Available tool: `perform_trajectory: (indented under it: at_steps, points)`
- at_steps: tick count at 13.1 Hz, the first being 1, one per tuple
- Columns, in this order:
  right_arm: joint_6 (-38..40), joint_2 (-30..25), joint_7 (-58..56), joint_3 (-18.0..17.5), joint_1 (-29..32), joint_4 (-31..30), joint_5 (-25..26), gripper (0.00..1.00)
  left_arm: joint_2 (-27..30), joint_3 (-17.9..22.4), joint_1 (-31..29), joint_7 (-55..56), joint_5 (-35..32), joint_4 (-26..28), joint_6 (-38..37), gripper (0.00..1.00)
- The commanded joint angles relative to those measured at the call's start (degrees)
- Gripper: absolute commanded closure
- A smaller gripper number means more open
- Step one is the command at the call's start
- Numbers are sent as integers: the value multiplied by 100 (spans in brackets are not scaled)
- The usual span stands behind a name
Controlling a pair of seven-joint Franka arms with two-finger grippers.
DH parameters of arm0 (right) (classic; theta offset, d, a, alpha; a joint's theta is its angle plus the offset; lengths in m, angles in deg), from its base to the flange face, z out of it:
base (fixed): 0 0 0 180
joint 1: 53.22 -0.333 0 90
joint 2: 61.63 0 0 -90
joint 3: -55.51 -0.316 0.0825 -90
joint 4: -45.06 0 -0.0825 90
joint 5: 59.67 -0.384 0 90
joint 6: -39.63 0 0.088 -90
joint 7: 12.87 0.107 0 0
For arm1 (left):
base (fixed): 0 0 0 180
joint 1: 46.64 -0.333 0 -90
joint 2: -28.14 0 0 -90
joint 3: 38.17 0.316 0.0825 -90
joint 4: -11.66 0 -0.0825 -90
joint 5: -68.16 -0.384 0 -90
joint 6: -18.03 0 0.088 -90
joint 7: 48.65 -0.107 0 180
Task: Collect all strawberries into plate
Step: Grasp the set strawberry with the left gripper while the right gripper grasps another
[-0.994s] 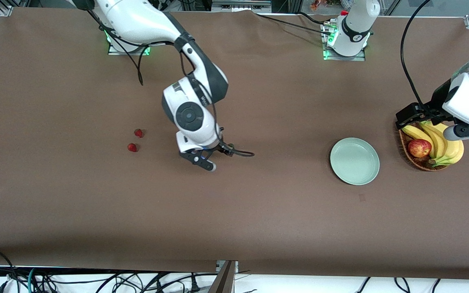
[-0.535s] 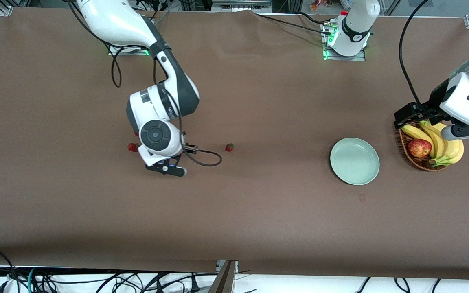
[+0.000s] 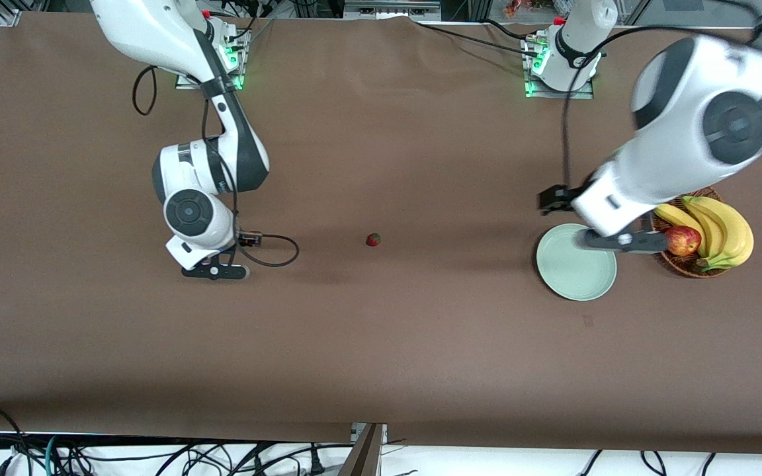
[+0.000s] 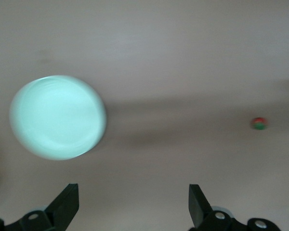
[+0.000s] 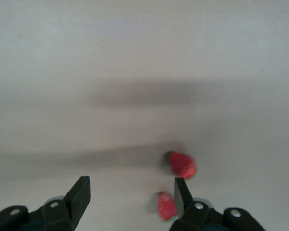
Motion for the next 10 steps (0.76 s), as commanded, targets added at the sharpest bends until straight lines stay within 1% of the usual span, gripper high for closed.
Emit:
perform_trajectory:
  at_steps: [1, 3, 4, 6, 7, 8, 10]
  points:
    - [-812, -417, -600, 235, -51, -1003, 16, 21, -655, 46, 687, 38, 314, -165, 763, 0]
    - [-1296, -453, -690, 244, 10, -1416, -11, 21, -1130, 46, 1057, 3, 261, -156, 1622, 0]
    - [-1472, -444, -759, 244, 45, -1540, -28, 22, -1428, 38, 1111, -32, 313, -165, 2088, 0]
    - [-1588, -444, -769, 244, 72, -1673, -63, 22, -1878, 11, 1531, 37, 262, -165, 3090, 0]
    - [-1640, -436, -769, 236, 72, -1699, -64, 26, -2019, 11, 1821, 73, 279, -112, 3460, 0]
    - [-1702, -427, -769, 236, 72, -1734, -64, 28, -2186, 46, 1989, 151, 253, -94, 3594, 0]
    - [-1790, -374, -769, 236, 72, -1743, -64, 29, -2450, 55, 2209, 362, 235, -94, 3936, 0]
